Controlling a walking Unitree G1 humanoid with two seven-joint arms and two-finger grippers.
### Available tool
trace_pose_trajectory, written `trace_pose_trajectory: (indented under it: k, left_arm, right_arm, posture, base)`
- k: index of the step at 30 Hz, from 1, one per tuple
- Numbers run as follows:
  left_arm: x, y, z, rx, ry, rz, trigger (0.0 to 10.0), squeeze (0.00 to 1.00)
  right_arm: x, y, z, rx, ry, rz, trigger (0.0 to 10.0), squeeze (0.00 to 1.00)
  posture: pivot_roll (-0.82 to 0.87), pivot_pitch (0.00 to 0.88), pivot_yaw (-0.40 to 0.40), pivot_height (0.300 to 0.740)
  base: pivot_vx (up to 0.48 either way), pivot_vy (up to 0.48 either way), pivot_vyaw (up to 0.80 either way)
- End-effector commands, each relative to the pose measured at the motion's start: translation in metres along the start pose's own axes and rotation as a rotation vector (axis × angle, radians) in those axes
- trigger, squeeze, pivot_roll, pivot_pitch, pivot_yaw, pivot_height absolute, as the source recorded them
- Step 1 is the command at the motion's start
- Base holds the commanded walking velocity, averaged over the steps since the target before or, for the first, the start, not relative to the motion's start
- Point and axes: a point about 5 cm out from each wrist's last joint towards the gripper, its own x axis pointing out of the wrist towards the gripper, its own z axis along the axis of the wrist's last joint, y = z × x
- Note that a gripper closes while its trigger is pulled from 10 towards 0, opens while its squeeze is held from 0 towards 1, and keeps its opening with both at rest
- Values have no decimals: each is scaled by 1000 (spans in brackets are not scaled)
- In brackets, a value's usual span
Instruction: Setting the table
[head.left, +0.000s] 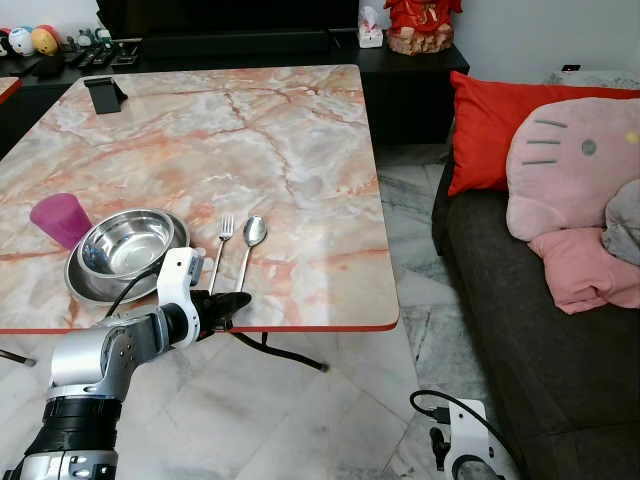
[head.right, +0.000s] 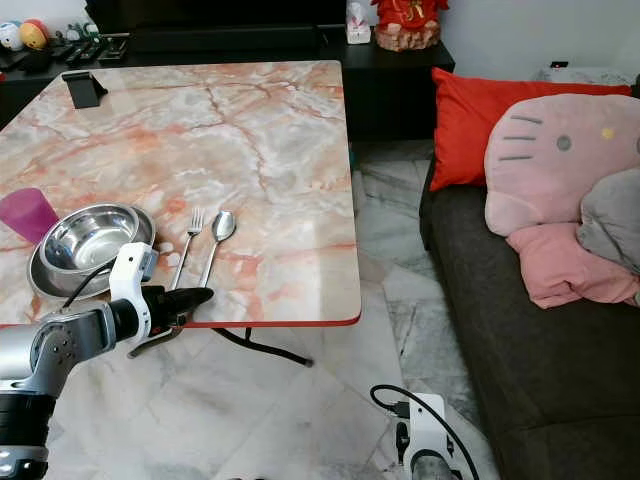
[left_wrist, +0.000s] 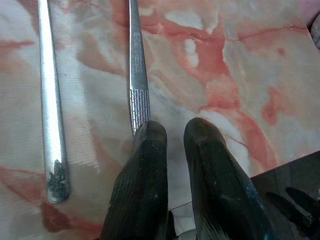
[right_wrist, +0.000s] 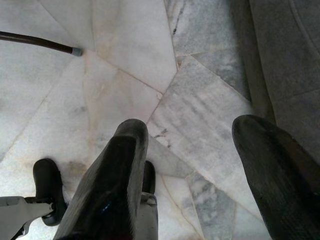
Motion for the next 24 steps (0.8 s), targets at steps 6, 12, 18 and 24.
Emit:
trace_pose_trajectory:
  k: [6, 12, 18, 24]
  left_arm:
    - [-2, -5, 4, 13, -3, -25, 10000, 0]
    - [-2, -7, 5, 14, -6, -33, 10000, 0]
    - [-3, -6, 10, 30, -32, -22, 10000, 0]
    - [-14, -11, 57, 102, -399, -19, 10000, 0]
  right_arm:
    - [-1, 1, -7, 6, 29, 4, 10000, 0]
    - [-1, 2, -6, 6, 28, 4, 10000, 0]
    - [-1, 2, -5, 6, 26, 4, 10000, 0]
    - [-1, 2, -5, 7, 25, 4, 10000, 0]
  posture:
    - [60, 94, 53, 740]
    - [61, 94, 52, 740]
    - [61, 93, 52, 740]
    - [62, 90, 50, 740]
  base:
    - [0, 0, 0]
    - [0, 0, 0]
    - [0, 0, 0]
    - [0, 0, 0]
